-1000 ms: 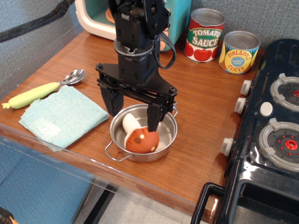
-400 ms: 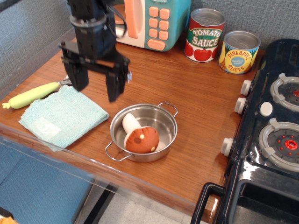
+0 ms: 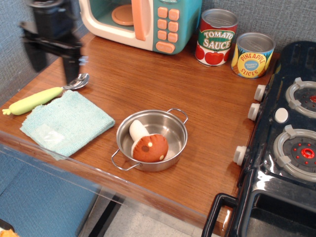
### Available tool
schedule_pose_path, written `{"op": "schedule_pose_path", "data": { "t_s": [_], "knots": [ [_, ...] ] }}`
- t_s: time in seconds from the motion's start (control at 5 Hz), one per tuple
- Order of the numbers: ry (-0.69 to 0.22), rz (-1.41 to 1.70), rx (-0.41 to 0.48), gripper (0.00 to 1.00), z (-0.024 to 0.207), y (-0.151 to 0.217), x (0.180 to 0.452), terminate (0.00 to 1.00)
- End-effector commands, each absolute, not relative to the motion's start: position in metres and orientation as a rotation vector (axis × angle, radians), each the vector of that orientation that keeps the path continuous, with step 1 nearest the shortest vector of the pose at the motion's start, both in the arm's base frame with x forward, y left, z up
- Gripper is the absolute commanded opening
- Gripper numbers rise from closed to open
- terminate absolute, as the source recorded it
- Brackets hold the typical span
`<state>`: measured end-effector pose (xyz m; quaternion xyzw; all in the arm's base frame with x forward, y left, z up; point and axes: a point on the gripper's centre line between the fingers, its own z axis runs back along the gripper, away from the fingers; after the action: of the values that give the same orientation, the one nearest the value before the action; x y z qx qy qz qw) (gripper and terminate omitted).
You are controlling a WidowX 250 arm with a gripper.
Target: PLACE THE SPOON NEAR TIN
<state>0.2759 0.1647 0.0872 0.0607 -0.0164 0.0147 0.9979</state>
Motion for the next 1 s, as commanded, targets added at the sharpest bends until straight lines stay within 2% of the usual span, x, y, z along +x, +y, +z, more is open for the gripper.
{"op": "schedule_pose_path", "data": {
  "t_s": [0.0,0.2,0.4,0.6,0.8],
  "knots": [
    [0.024,0.077,0.158,1.00,0.071,0.231,0.262,0.00],
    [0.089,0.107,0.159,1.00,0.049,0.239,0.264,0.00],
    [0.115,0.112,0.150,1.00,0.035,0.237,0.268,0.00],
    [0.125,0.093,0.151,1.00,0.028,0.231,0.273,0.00],
    [0.114,0.099,0.166,1.00,0.036,0.230,0.274,0.00]
  ]
}}
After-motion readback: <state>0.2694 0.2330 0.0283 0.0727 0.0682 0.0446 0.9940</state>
